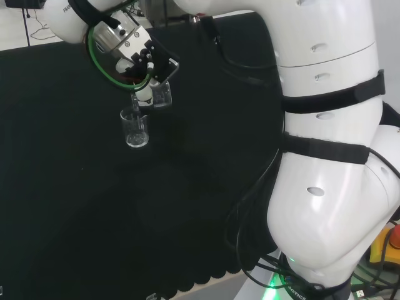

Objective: Pour the water from the handheld beaker into the one on the table.

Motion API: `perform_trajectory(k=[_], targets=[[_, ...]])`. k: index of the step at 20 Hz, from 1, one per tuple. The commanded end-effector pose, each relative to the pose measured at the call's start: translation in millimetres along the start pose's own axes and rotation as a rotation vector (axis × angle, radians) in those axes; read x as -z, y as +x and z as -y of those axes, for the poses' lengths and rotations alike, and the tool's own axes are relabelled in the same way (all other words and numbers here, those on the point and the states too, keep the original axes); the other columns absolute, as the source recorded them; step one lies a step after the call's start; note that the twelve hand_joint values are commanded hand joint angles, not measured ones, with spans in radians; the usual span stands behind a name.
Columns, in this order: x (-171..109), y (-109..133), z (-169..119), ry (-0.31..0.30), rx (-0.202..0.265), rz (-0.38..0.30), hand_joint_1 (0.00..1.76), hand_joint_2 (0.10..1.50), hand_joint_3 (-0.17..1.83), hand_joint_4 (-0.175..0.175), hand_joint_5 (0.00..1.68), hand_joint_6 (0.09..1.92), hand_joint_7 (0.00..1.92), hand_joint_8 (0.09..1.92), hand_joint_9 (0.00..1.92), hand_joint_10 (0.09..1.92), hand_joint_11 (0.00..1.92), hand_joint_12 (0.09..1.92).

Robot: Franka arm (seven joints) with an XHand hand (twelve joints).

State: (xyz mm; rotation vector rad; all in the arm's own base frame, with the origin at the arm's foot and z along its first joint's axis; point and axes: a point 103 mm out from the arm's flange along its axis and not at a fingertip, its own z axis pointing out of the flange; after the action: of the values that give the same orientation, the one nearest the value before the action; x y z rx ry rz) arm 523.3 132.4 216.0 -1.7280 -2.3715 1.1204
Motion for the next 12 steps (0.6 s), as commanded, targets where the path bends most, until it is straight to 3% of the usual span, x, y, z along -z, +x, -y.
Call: perform_trajectory(k=[1,12], targets=[[-0.4,2.3,-0.6,0.014,-0.001,0.011,1.31,1.05,-0.17,-0.175,1.31,0.46,1.36,0.42,1.47,0.52,1.33,0.68],[2.1,5.4,-2.1,0.036,-0.007,0.024,1.31,1.05,-0.17,-0.175,1.31,0.47,1.36,0.43,1.47,0.52,1.33,0.68]])
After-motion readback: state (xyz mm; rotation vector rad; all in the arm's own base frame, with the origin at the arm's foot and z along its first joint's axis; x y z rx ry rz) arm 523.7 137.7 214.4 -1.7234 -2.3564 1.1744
